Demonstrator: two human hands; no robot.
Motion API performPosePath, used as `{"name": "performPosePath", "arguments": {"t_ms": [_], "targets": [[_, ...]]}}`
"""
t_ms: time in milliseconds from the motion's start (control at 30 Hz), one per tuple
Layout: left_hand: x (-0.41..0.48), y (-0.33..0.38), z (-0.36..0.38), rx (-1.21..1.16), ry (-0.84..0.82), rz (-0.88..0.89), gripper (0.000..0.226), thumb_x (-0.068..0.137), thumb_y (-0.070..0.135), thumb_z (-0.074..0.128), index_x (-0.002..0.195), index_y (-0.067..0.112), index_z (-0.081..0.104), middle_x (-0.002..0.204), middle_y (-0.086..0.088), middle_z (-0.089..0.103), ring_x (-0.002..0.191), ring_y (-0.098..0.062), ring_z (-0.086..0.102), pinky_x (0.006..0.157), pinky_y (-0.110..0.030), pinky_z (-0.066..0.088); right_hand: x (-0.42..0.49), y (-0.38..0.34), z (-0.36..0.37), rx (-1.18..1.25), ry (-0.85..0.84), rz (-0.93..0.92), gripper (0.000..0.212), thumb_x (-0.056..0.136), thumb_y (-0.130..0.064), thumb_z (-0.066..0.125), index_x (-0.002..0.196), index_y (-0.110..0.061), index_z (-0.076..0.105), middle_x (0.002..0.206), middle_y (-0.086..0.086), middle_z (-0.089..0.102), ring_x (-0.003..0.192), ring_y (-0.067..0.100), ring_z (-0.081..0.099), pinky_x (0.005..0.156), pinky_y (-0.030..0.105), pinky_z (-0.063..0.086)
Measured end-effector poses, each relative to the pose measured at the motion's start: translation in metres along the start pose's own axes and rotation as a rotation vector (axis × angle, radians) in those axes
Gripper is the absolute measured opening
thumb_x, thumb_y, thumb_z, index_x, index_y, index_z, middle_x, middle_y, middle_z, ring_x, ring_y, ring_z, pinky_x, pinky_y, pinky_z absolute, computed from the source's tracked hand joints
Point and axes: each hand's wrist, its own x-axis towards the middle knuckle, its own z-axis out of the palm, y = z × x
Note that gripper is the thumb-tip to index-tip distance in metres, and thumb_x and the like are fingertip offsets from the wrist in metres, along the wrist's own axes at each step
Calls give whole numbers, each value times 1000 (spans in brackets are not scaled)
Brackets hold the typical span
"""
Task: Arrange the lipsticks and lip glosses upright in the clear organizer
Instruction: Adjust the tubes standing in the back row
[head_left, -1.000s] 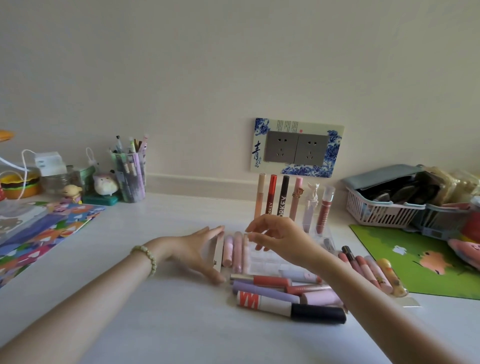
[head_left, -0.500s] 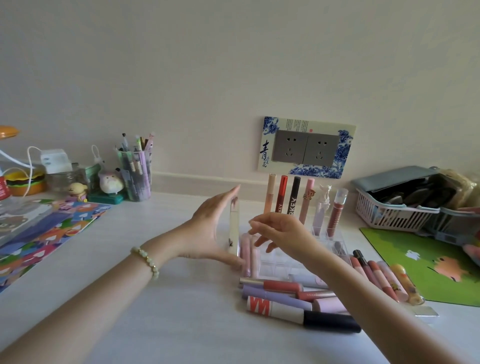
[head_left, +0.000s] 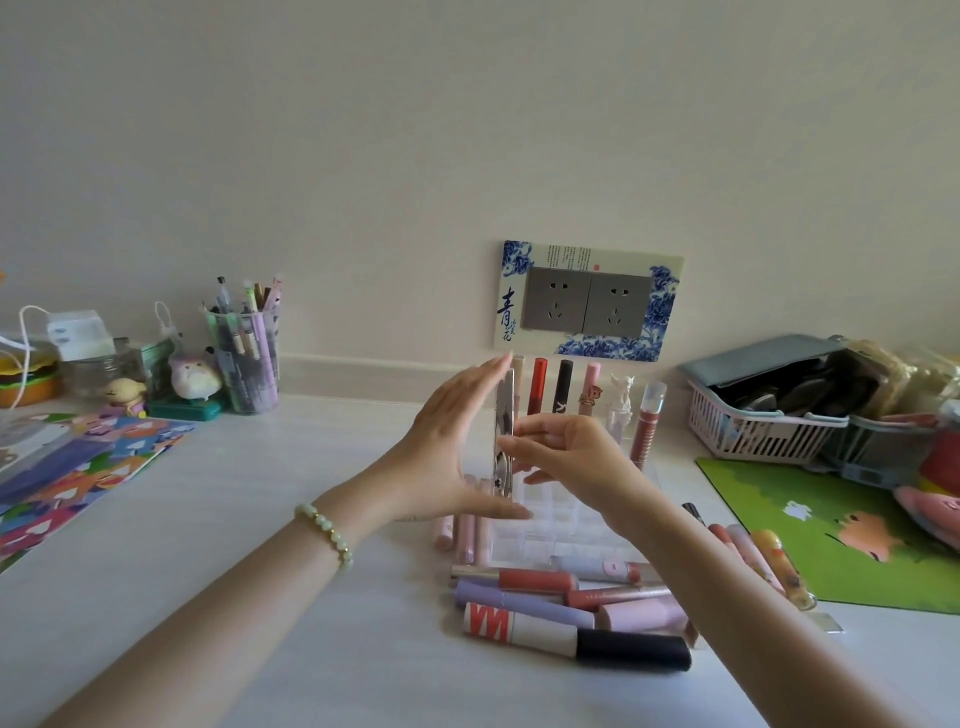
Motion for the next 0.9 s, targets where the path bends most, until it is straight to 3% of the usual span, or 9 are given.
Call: {"name": "performPosePath", "arguments": {"t_ms": [100,167,267,367,433,500,600,900], "targets": [[7,2,-4,-182,143,-45,78,79,50,64,145,43,23,141,36,23,133,19,11,105,-9,13,1,-1,-5,-70,37,-87,18,80,-16,69,97,-13,68,79,-2,72,66,4,66,67,16,55],[13,-1,-6,-233,242,-63,54,87,42,57,139,41,40,134,26,45,128,14,32,102,-7,23,2,1,-5,-130,87,-161,19,79,-16,70,98,-14,68,77,-7,71,66,8,68,66,16,55],[20,-1,-4,-199,323,-69,39,91,33,59,129,39,54,117,21,62,115,5,50,99,-7,31,5,7,-3,-174,163,-217,20,78,-17,71,98,-17,67,79,-10,70,73,18,69,66,14,54],[22,-1,1,-171,374,-63,35,89,28,62,123,39,58,104,28,62,107,4,54,95,-7,34,8,15,-1,-191,196,-228,25,78,-16,71,103,-11,67,81,-7,71,75,21,69,66,11,52],[23,-4,5,-145,377,-61,37,89,28,62,123,40,58,104,28,62,107,0,55,97,-13,38,9,19,-1,-169,204,-229,24,79,-14,71,102,-9,67,82,-5,71,76,25,69,67,10,52],[24,-7,8,-154,375,-69,38,89,28,63,125,38,57,108,22,66,108,-5,57,99,-23,41,9,19,-1,-127,219,-244,16,80,-12,70,95,-14,67,78,-5,70,75,29,66,67,10,52],[25,-8,11,-155,367,-75,41,89,28,63,128,37,55,111,19,66,108,-6,58,100,-25,42,9,19,-2,-118,221,-278,14,80,-12,70,88,-23,67,78,-3,71,76,31,66,70,13,54],[20,-12,19,-107,323,-128,43,88,27,63,127,44,53,100,19,65,104,-2,55,93,-13,37,11,32,-3,-304,181,-244,16,81,-14,69,86,-29,66,72,-17,66,64,0,64,69,19,54]]}}
